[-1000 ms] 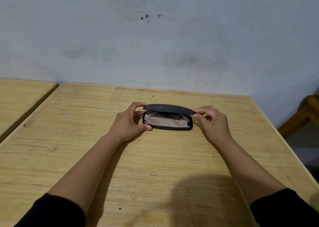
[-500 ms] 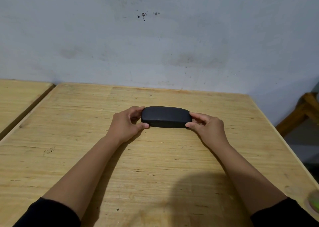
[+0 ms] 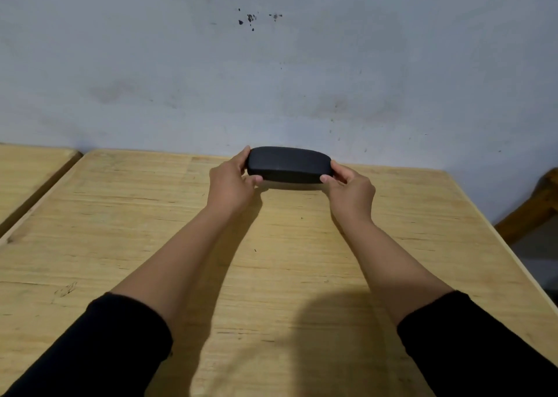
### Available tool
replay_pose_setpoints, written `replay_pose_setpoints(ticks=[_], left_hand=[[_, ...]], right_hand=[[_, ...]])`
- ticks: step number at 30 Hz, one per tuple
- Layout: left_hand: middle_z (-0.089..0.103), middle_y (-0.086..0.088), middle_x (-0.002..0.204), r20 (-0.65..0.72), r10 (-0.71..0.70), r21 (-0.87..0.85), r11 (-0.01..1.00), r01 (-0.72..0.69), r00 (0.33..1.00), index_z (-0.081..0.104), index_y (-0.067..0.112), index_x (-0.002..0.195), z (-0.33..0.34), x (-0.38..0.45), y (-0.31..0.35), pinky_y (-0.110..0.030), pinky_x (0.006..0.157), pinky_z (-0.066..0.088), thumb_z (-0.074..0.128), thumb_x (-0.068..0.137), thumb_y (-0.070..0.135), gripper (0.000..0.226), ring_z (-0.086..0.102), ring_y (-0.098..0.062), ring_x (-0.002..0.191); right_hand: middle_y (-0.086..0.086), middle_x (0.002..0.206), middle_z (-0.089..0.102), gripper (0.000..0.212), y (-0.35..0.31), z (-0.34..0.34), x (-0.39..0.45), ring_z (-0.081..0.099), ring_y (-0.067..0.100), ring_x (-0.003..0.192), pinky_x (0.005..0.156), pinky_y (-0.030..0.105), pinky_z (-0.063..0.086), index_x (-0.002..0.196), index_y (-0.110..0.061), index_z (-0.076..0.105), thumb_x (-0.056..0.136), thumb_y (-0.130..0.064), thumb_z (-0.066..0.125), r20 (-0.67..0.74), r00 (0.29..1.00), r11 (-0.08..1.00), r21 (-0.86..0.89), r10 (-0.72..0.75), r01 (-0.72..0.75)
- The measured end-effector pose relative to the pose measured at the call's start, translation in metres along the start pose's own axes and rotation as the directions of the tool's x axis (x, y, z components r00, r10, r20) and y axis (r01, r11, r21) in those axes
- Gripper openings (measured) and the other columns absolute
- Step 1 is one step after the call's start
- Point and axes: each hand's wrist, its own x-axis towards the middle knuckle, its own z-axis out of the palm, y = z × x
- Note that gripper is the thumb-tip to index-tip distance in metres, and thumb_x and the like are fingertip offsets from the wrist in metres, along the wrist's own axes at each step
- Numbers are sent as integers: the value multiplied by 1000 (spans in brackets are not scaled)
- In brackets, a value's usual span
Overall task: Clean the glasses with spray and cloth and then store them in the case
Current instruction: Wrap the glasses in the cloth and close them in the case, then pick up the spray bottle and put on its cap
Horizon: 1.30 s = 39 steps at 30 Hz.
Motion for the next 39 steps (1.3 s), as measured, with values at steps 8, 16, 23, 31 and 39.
replay_pose_setpoints(ticks=[8, 16, 23, 31, 39], left_hand=[[59, -8, 128, 13, -28, 92, 995, 27, 1000, 34, 16, 141, 20, 34, -12, -27, 106, 32, 63, 86, 14, 62, 51, -22, 119], [56, -10, 129, 32, -45, 162, 986, 39, 998, 29, 19, 143, 26, 40, -20, -31, 106, 30, 58, 90, 19, 61, 41, -26, 127], [52, -17, 120, 137, -80, 323, 946, 32, 987, 28, 18, 138, 24, 35, -6, -29, 74, 39, 51, 92, 23, 52, 47, -23, 91], [52, -11, 118, 103, 22, 555, 828, -76, 994, 45, 6, 122, 6, 9, 21, -37, 90, 43, 49, 92, 30, 38, 46, -26, 112], [53, -12, 119, 58, 256, 620, 749, -236, 965, 46, 4, 119, -27, -33, 73, -32, 88, 42, 42, 96, 30, 35, 46, -24, 111]], right_hand=[[2, 124, 64, 40, 8, 19, 30, 59, 15, 113, 103, 36, 43, 126, -16, 57, 86, -19, 63, 18, 1000, 994, -104, 20, -18], [4, 124, 64, 40, 10, 21, 37, 58, 18, 115, 104, 33, 41, 127, -14, 56, 87, -20, 62, 48, 998, 981, -192, -33, 42], [8, 142, 47, 49, 7, 8, 37, 43, 23, 129, 104, 30, 35, 143, -11, 33, 97, -22, 45, 312, 940, 819, -498, -139, 286], [9, 149, 34, 55, -14, -17, 8, 30, 24, 136, 111, 33, 26, 145, -9, 25, 97, -29, 42, 419, 896, 539, -725, -148, 428], [11, 139, 43, 44, -56, -60, -28, 37, 25, 129, 103, 31, 33, 135, -5, 38, 96, -25, 42, 392, 873, 459, -743, -290, 486]])
